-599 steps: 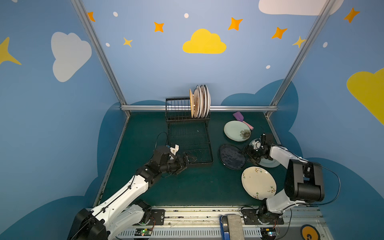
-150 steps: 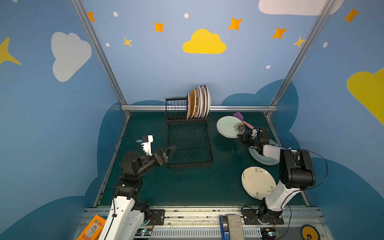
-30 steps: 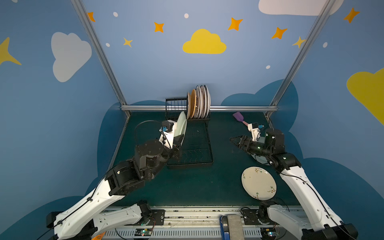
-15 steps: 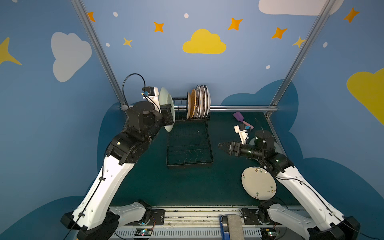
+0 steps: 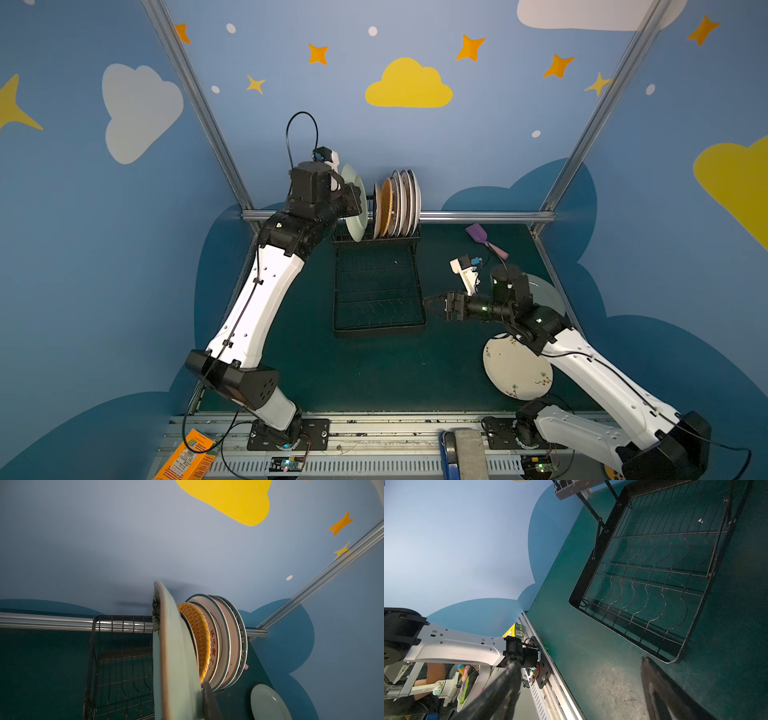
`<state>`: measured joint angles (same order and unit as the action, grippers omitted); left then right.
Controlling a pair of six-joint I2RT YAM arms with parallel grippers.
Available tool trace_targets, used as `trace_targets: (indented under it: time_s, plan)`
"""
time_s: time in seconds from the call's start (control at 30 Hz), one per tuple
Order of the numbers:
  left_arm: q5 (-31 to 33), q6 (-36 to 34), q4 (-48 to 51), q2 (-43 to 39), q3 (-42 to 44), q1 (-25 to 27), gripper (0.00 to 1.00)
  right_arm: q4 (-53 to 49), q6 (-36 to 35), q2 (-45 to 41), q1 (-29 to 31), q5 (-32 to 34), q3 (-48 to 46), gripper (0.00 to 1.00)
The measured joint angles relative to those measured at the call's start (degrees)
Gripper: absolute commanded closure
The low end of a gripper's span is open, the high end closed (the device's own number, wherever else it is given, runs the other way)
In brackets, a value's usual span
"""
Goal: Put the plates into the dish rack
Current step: 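Lower the sunflower plate into the rack slot in front of the navy plate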
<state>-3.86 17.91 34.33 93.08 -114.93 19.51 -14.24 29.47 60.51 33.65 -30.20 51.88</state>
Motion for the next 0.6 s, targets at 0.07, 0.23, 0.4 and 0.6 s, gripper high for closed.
trace_targets:
  time_s: [0.07, 0.23, 0.4, 0.6]
  plan:
    - [-0.2, -0.9, 0.2, 2.5, -2.4, -0.1, 0.96, 0.1, 0.0, 0.0, 0.2, 0.2, -0.5, 0.12]
    - [-0.2, -2.9, 2.0, 7.4, -7.9, -0.2, 0.96, 0.1, 0.0, 0.0, 0.3, 0.6, -1.8, 0.12]
    - [0.2, -3.8, 3.7, 11.8, -12.8, -0.2, 0.96, 0.2, 0.1, 0.0, 0.3, 0.7, -2.2, 0.12]
    - [1.2, -3.7, 4.6, 15.4, -15.5, -0.2, 0.96, 0.2, 0.1, 0.0, 0.4, 0.7, -2.5, 0.12]
